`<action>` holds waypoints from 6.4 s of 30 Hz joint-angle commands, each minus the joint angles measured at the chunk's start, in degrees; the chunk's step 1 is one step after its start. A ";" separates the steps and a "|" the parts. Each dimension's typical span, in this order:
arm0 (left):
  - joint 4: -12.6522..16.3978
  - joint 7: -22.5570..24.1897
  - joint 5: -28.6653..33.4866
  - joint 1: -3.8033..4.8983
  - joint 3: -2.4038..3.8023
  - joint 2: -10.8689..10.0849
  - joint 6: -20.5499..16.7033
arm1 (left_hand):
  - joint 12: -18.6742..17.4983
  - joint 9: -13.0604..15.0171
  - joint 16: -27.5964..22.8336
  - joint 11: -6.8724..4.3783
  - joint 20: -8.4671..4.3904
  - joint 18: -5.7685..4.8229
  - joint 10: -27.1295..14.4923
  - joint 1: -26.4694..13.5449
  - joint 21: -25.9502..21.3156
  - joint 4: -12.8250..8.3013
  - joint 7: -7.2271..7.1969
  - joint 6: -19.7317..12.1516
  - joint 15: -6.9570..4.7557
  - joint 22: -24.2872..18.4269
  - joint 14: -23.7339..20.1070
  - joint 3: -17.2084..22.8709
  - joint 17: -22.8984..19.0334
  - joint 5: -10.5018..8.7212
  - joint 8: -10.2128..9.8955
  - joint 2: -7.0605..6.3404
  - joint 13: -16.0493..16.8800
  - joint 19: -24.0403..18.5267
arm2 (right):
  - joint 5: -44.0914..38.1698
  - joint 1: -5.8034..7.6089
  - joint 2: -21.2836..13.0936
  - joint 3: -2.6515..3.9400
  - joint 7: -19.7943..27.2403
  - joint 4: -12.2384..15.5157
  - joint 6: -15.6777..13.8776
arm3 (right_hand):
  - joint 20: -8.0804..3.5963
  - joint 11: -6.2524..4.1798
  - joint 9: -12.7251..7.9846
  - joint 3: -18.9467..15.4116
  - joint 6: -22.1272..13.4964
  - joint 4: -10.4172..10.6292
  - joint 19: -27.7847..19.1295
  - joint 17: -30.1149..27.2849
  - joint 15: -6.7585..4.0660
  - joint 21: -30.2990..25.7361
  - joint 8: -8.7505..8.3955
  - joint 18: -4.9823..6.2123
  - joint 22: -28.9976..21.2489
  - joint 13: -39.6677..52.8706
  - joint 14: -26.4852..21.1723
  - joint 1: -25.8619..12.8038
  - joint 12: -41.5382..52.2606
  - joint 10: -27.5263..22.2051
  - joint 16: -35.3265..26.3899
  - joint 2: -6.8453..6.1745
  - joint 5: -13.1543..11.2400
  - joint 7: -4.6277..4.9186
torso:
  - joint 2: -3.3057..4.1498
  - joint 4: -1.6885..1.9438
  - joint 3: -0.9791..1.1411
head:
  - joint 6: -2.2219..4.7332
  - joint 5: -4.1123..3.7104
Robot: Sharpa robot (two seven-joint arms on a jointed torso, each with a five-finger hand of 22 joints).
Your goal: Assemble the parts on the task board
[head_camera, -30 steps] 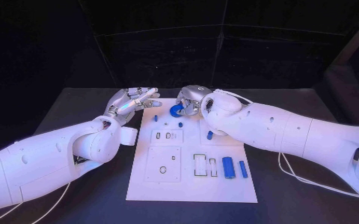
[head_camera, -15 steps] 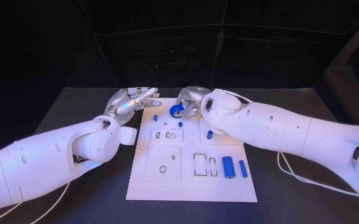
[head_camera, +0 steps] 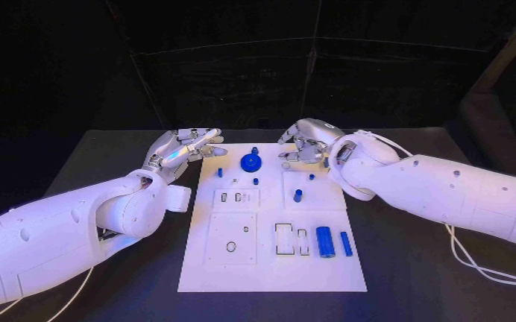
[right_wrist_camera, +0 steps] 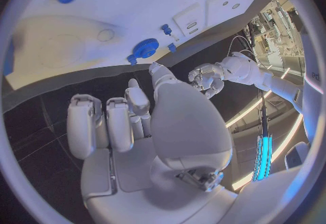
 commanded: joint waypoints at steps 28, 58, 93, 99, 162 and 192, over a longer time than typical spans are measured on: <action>-1.50 0.53 -0.24 -0.07 0.00 1.24 0.79 | -0.22 -0.02 -0.25 0.06 -0.06 0.38 0.25 0.33 -0.40 -0.31 0.02 0.23 0.33 -0.10 -0.06 0.06 0.08 0.18 -0.30 0.01 -0.03 0.23 | 17.06 -3.15 -8.70 -0.06 16.74 -7.09 5.31 | 0.01 0.22 -0.51 -0.61 -1.23 -2.17 -0.50 0.86 -0.08 -0.32 -0.83 -0.62 4.85 -1.02 3.01 2.94 -1.37 -1.22 -0.20 -1.05 -0.71 0.50 | 0.06 -1.16 1.10 | -0.06 -1.07; -1.91 0.43 -0.24 -0.13 -0.03 1.52 0.77 | -0.26 -0.02 -0.30 0.02 -0.07 0.39 0.32 0.38 -0.41 -0.38 -0.03 0.28 0.31 -0.12 -0.05 0.12 0.13 0.19 -0.31 0.03 -0.03 0.24 | 15.69 -3.86 -5.16 -0.04 15.15 -12.20 7.74 | -0.33 -0.43 -0.02 1.11 3.24 -3.49 0.28 1.83 -0.56 0.15 1.51 -0.85 5.88 0.72 3.24 4.60 0.56 0.32 0.24 2.35 -4.23 -0.18 | 0.00 -1.13 1.02 | -0.67 -1.01; -1.69 0.38 -0.24 -0.13 -0.04 1.25 0.63 | -0.39 -0.01 -0.41 -0.01 -0.08 0.40 0.42 0.55 -0.45 -0.55 -0.07 0.35 0.28 -0.19 -0.03 0.35 0.24 0.20 -0.37 0.21 -0.03 0.26 | 15.48 -3.78 -6.79 0.03 14.09 -8.16 -1.30 | -2.02 -2.67 1.07 5.04 10.61 -5.45 1.57 3.15 -2.43 0.99 4.76 -1.25 7.63 3.70 3.56 5.15 3.52 3.02 0.86 5.51 -6.80 -2.87 | -0.15 -1.11 0.91 | -0.69 -0.92; -1.52 0.38 -0.24 -0.10 -0.04 0.99 0.49 | -0.39 -0.01 -0.41 -0.01 -0.08 0.40 0.42 0.55 -0.45 -0.55 -0.07 0.35 0.28 -0.19 -0.03 0.35 0.24 0.20 -0.37 0.21 -0.03 0.26 | 14.58 -3.07 -7.82 0.09 10.34 -2.05 -2.73 | -2.11 -2.64 0.99 5.47 10.23 -5.64 1.54 3.01 -2.46 0.97 4.48 -1.25 7.60 3.54 3.54 4.94 3.28 2.95 0.78 5.60 -6.69 -2.78 | -0.35 -1.19 0.71 | -0.69 -0.72; -3.05 0.58 -0.23 0.00 -0.03 1.80 0.44 | -0.49 -0.01 -0.53 -0.07 -0.10 0.41 0.56 0.79 -0.47 -0.81 -0.13 0.46 0.25 -0.25 -0.01 0.58 0.34 0.19 -0.41 0.29 -0.03 0.30 | -5.04 -5.19 13.18 -1.92 -11.16 0.74 10.52 | -1.99 -2.31 0.77 6.32 9.43 -5.48 1.36 2.44 -2.22 0.82 3.55 -1.19 7.38 2.26 3.39 2.13 1.55 2.04 0.31 4.80 -8.01 -2.39 | -1.81 -0.70 0.03 | -4.78 3.60; -3.17 0.47 -0.23 -0.01 -0.03 1.79 0.53 | -0.56 -0.01 -0.62 -0.06 -0.11 0.40 0.62 0.83 -0.50 -0.92 -0.11 0.49 0.25 -0.29 -0.03 0.67 0.40 0.18 -0.45 0.28 -0.04 0.31 | -5.85 -5.25 12.69 -1.93 -12.51 1.30 11.72 | -1.40 -1.34 -0.11 6.04 6.27 -5.20 0.91 2.14 -1.47 0.45 1.16 -1.06 6.82 0.04 3.32 -0.85 -1.25 0.16 0.00 1.89 -7.66 -1.16 | -1.82 -0.61 -0.01 | -5.00 3.53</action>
